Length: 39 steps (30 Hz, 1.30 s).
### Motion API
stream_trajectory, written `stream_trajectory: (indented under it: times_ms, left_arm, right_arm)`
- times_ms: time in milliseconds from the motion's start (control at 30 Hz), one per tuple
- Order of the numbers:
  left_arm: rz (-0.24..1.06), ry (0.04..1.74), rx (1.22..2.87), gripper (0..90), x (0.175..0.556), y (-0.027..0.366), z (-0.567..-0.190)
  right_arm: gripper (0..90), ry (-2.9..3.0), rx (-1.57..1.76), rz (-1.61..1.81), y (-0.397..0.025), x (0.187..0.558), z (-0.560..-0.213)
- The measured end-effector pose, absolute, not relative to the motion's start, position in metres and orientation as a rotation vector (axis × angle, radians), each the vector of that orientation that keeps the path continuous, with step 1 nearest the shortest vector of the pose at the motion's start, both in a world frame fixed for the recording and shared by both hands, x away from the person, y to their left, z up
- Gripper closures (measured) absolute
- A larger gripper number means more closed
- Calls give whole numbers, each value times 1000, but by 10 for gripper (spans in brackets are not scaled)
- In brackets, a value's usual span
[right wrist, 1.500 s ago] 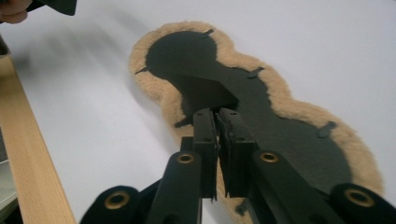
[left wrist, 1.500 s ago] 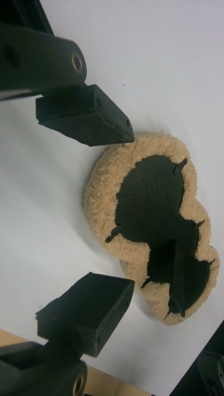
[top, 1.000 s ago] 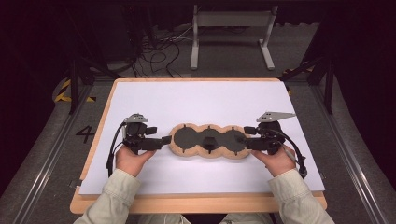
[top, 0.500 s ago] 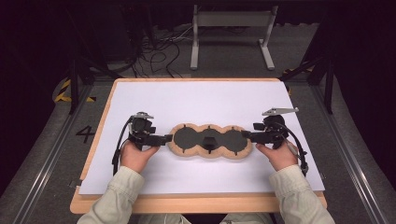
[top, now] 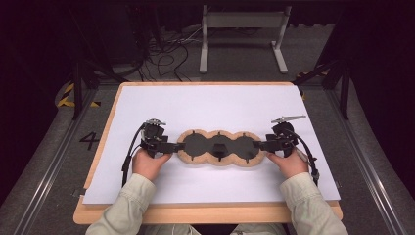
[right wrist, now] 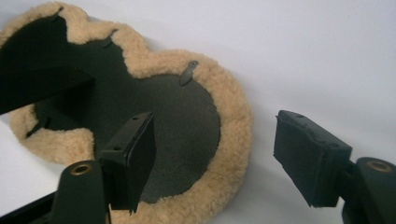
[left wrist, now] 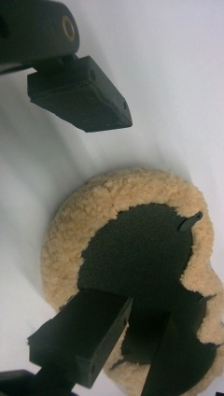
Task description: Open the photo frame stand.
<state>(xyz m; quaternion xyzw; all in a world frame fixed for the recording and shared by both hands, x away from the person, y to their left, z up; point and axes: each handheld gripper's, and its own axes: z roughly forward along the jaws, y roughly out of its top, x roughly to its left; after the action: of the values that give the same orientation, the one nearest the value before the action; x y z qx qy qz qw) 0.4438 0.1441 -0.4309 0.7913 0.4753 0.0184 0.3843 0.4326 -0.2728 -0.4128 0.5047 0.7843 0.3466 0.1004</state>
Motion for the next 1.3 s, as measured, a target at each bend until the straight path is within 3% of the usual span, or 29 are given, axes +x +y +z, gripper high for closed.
stream_trajectory:
  times_ms: [700,1300]
  left_arm:
    - [-120,1221,2058,155,450,125,-448]
    - [-112,1230,2048,163,447,118,-449]
  right_arm:
    - [224,2418,1584,982,-267,436,-432]
    - [186,2449,1648,962,-260,433,-434]
